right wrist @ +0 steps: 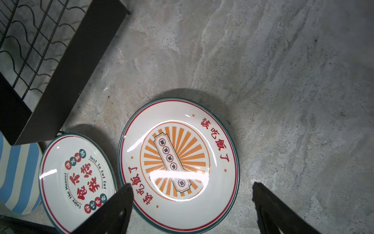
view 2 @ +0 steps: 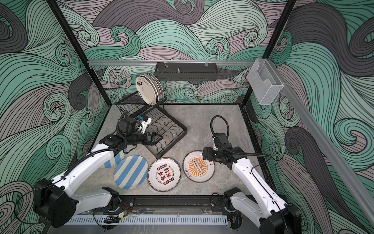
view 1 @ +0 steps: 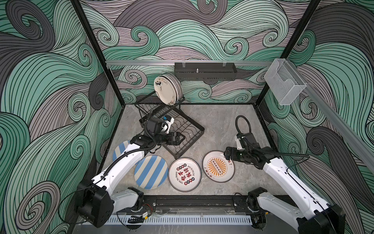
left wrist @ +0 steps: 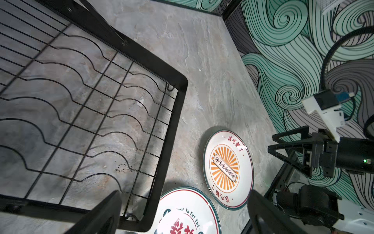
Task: Load plates into a dish rack
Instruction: Pick up the plate from the bottom-center of the table.
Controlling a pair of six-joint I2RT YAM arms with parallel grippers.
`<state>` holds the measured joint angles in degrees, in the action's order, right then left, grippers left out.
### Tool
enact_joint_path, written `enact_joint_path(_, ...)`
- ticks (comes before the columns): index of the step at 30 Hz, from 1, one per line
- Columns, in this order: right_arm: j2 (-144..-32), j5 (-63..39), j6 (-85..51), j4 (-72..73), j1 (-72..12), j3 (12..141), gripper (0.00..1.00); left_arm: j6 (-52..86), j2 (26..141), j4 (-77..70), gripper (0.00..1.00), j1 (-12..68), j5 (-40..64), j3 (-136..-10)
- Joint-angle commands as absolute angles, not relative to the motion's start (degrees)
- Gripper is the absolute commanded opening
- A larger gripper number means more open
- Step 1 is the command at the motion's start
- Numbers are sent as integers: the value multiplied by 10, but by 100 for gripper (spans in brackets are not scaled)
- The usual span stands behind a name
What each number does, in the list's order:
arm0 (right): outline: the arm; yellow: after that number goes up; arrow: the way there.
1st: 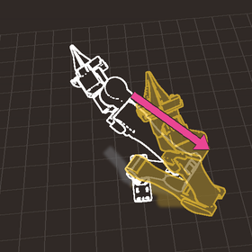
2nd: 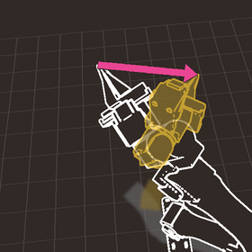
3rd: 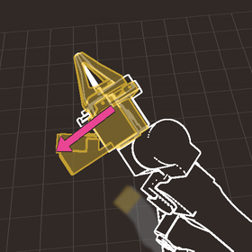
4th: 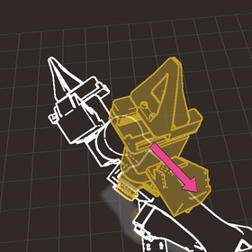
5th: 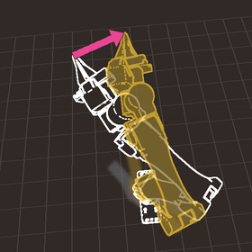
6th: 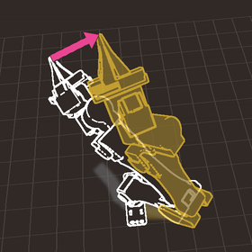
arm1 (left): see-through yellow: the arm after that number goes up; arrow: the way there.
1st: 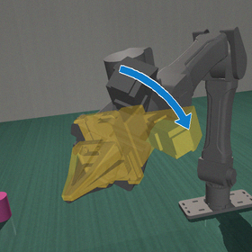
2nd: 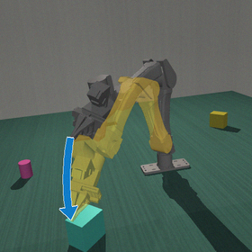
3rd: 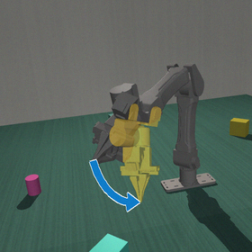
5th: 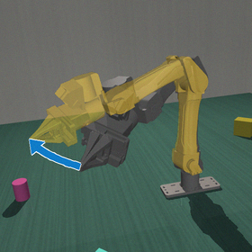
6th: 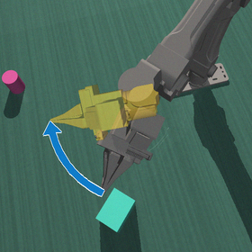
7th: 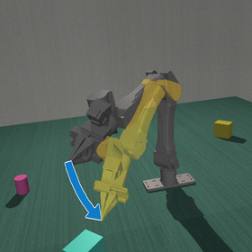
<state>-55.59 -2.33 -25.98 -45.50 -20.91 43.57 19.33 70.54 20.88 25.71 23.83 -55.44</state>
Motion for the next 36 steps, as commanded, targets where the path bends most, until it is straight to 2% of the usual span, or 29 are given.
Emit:
enact_joint_path(1, -533, -10, -291, -479, -202, 407, 92, 194, 727, 196, 99, 284, 236, -581)
enact_joint_path(6, -490, -40, -336, -478, -188, 363, 88, 199, 755, 161, 99, 330, 217, -563)
enact_joint_path(8, -486, -43, -362, -473, -187, 354, 84, 194, 762, 163, 99, 342, 205, -565)
enact_joint_path(16, -455, -31, -392, -438, -172, 293, 78, 184, 788, 161, 98, 355, 232, -566)
enact_joint_path(23, -363, -87, -428, -375, -137, 214, 64, 183, 802, 151, 99, 363, 231, -563)
enact_joint_path(36, -463, -153, -400, -295, -107, 185, 63, 178, 811, 152, 99, 363, 227, -564)
